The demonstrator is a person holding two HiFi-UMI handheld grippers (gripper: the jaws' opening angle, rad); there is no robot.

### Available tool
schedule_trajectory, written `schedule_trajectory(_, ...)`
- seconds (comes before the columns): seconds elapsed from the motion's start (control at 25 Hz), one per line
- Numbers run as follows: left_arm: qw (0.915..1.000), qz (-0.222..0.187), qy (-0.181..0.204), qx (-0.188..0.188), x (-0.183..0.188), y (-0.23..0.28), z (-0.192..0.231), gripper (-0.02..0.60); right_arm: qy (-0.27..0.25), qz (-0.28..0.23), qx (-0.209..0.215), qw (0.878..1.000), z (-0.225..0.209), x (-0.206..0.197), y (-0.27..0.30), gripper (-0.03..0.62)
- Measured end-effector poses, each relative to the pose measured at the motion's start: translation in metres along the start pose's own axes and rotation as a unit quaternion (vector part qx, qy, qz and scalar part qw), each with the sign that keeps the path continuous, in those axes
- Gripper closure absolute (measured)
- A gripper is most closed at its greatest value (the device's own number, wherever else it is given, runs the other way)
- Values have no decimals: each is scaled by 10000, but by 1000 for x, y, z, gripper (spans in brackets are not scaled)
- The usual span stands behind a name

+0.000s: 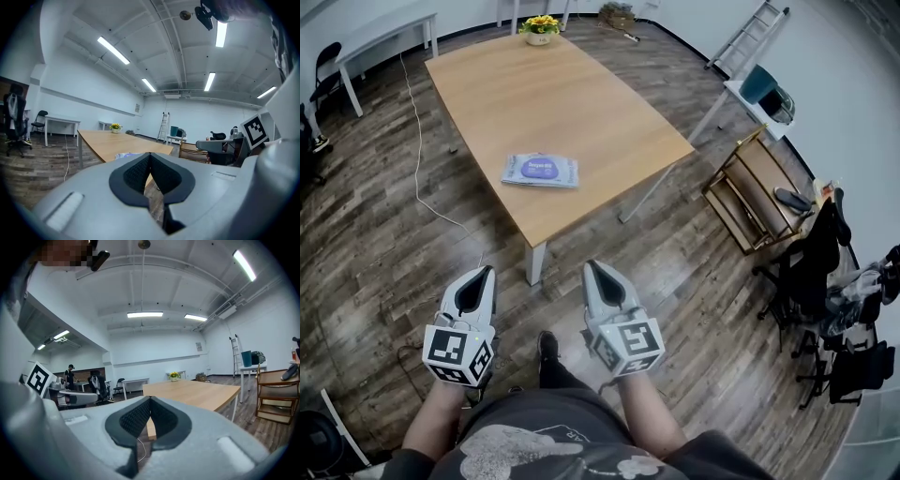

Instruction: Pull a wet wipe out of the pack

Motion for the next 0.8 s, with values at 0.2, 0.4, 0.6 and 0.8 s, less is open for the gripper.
schedule_trajectory(0.2,9999,33,116,23,7,40,-5,563,-5,33,37,10000,-39,9,20,602)
schedule_trajectory(0.4,9998,-10,170,125,15,73,-12,563,6,69,93,9999,-75,15,36,603)
schedule_trajectory(0.6,9996,-71,187,208,18,91,-15,563,-94,83,295,9995,-87,16,54,602)
schedule_trajectory(0.8,9989,-155,245,372,26,98,-6,563,-76,128,371,9992,-93,16,65,603)
Point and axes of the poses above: the fingertips, and each gripper's own axes: y forward along the fingers, z to its left, x out of its top, the point moved 4 cm from there along -y, backward along the fingers, and after that the axes turned 7 degrees about x, right-handed, at the moved point
